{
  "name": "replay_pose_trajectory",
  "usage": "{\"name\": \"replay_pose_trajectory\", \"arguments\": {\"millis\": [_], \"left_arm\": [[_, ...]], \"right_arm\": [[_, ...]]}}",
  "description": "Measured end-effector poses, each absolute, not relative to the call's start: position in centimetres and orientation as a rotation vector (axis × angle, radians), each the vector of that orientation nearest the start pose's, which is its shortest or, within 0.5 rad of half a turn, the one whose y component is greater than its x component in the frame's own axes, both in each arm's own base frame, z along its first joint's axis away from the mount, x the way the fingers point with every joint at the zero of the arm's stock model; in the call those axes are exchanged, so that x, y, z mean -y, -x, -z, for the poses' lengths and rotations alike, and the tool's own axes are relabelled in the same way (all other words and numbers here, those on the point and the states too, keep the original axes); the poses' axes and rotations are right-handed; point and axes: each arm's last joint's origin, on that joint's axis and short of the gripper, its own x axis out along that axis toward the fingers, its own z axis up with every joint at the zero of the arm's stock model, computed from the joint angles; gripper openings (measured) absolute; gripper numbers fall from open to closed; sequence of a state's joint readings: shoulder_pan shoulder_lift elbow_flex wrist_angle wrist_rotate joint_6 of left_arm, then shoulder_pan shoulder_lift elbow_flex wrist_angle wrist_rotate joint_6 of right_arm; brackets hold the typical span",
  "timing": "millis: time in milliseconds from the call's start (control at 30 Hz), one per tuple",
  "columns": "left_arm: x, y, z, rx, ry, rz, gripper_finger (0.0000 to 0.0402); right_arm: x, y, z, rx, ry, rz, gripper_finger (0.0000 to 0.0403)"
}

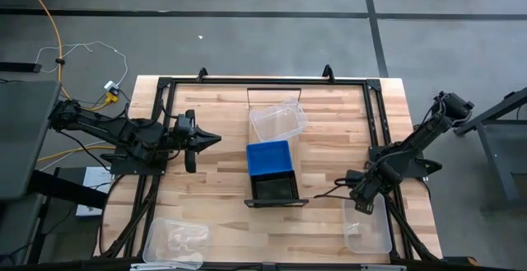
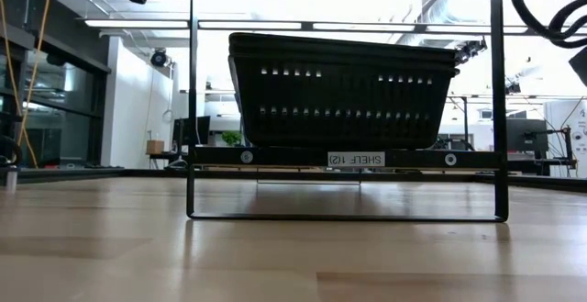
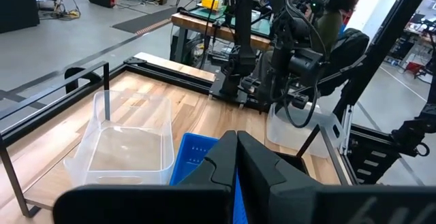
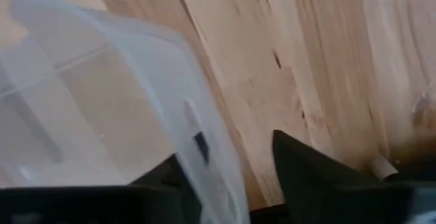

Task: Stack baskets on shelf by color
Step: Stack the right transparent bin on top of the other transparent bin on the shelf

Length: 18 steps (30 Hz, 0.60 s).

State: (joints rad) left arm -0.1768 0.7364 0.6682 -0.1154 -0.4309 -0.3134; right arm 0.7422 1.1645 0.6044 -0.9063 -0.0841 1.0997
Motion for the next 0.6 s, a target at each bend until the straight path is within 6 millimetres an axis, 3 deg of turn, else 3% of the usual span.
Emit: {"name": "replay_pose_trajectory", "arguments": {"millis": [200, 400, 600], "left_arm": [[1.7, -16.5, -30.7, -0.135, 0.254, -0.278, 0.0], [1.7, -16.5, -30.7, -0.135, 0.254, -0.278, 0.0], [1.7, -16.5, -30.7, -0.135, 0.254, -0.278, 0.0]], "right_arm": [[-11.6, -12.5, -17.1, -1.524, -0.444, 0.151, 0.0016], [-12.0, -13.3, -18.1, -1.455, -0.562, 0.002, 0.0004], [-11.6, -12.9, -22.2, -1.261, -0.757, -0.259, 0.0002]]}}
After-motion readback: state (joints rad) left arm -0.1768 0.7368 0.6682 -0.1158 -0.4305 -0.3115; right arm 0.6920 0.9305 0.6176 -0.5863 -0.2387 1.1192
